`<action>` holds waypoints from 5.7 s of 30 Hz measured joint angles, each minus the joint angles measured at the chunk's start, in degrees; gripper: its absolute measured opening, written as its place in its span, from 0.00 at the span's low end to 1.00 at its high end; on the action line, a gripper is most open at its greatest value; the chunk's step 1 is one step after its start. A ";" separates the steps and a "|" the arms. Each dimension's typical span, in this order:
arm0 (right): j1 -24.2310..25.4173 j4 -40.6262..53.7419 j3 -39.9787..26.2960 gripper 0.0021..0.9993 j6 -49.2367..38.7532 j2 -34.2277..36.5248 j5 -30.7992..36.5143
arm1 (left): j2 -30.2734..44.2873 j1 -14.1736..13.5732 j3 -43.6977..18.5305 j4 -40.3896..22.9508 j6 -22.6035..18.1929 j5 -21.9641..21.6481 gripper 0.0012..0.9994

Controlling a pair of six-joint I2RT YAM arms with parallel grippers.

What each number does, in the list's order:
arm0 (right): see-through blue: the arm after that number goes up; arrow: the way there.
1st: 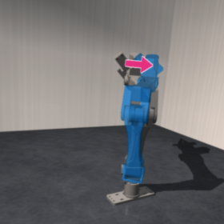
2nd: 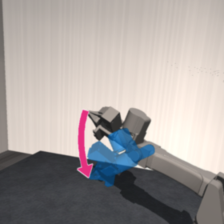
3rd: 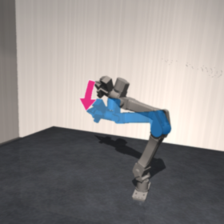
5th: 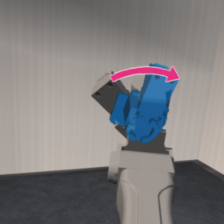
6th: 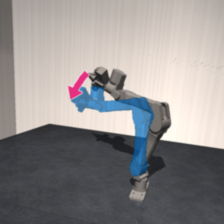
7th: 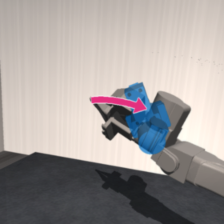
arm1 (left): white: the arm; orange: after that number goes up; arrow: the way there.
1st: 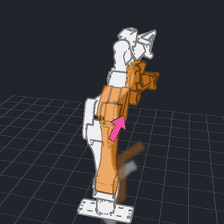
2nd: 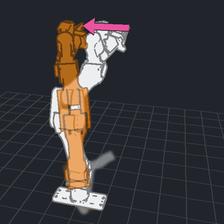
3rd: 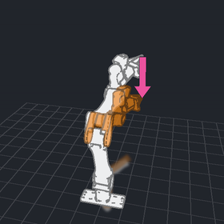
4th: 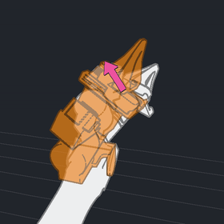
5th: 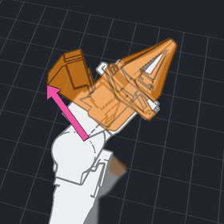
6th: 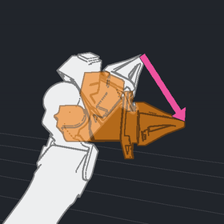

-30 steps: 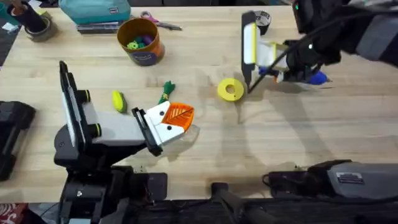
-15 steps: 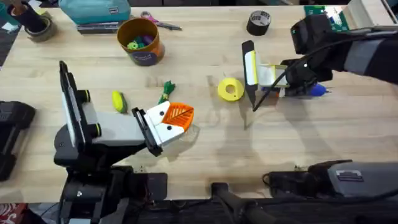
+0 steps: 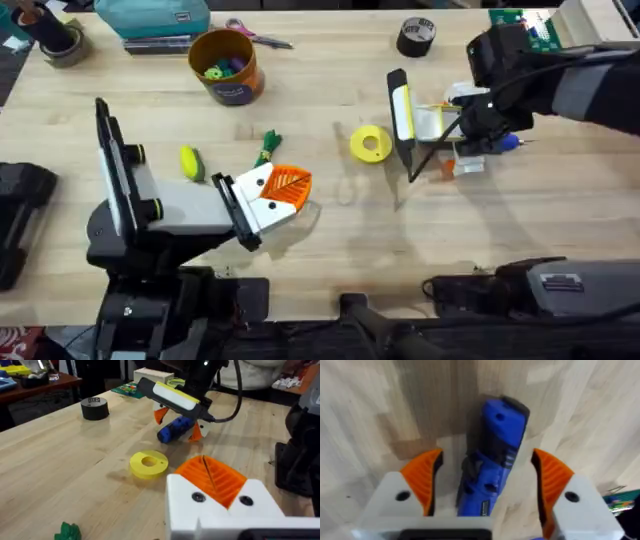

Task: Pick up the gripper from the table and insert it into the empty holder that is missing its gripper. Then pick up a screw, insert it into the mounting hole, and use the screwdriver to tighten it. Finally, clean up the table by picking up the vegetable and placing it into the bucket.

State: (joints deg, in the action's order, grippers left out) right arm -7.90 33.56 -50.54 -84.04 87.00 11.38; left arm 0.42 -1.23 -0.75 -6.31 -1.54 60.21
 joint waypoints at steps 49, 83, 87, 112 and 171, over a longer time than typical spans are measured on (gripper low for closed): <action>-12.62 6.30 -0.83 1.00 81.72 -54.34 -0.94 | 27.37 0.28 -40.75 -30.22 -0.84 -41.22 0.99; -12.94 23.37 -0.83 1.00 87.51 -58.40 -1.16 | 64.06 -6.03 -57.29 -57.02 -1.44 -53.71 0.99; -12.94 23.90 -0.83 1.00 87.51 -58.40 -1.16 | 72.79 -6.08 -57.59 -54.35 -0.56 -54.09 0.99; -12.94 23.91 -0.83 1.00 87.53 -58.40 -1.14 | 94.25 -11.58 -57.72 -43.93 0.52 -54.08 0.99; -12.94 23.94 -0.83 1.00 87.53 -58.40 -1.14 | 86.32 -3.89 -75.25 -29.29 -2.69 -69.84 0.02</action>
State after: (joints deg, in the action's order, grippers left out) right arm -20.84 57.49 -51.37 3.49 28.60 10.24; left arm 86.74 -5.12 -76.01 -35.60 -4.23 -9.63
